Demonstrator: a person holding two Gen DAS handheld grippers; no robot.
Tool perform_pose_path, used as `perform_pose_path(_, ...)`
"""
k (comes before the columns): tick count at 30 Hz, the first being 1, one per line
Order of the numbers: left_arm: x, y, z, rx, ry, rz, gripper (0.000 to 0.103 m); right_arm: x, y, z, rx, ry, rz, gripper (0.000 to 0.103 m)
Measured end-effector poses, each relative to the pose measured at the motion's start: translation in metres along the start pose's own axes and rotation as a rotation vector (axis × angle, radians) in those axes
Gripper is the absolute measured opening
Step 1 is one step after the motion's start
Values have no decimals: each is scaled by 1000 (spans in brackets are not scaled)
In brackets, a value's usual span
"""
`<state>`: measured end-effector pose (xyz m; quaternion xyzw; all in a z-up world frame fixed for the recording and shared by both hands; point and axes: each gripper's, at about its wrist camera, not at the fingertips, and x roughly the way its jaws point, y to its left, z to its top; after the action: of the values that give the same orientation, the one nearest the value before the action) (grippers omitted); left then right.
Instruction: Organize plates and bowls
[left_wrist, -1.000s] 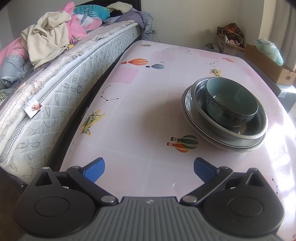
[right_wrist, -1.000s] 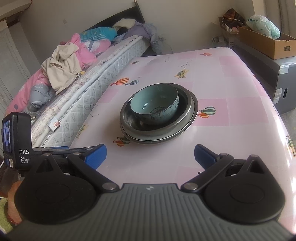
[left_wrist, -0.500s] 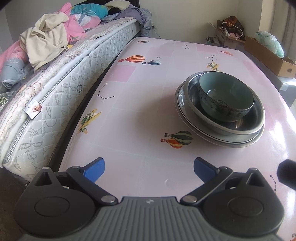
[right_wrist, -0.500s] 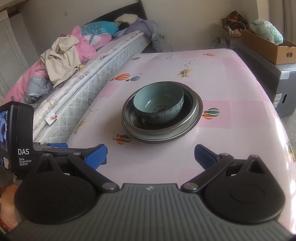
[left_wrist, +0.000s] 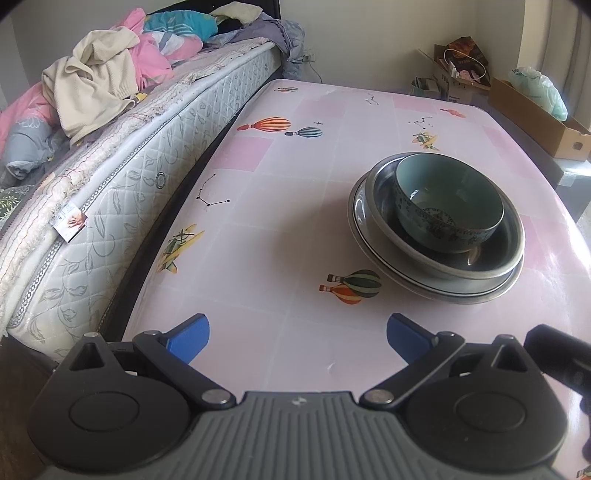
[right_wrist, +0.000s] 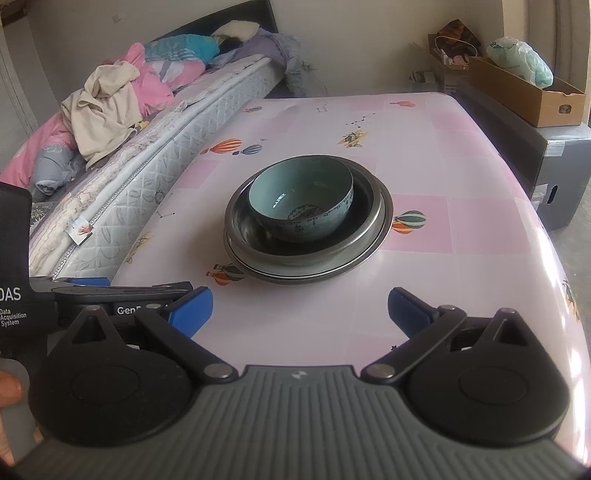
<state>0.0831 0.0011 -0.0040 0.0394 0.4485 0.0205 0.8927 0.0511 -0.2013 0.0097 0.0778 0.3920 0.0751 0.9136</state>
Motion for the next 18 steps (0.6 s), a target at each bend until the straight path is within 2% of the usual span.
perform_pose_path(18,-3,-2,1,2,1,-9,103,4,-1,0,12,13,-17,102)
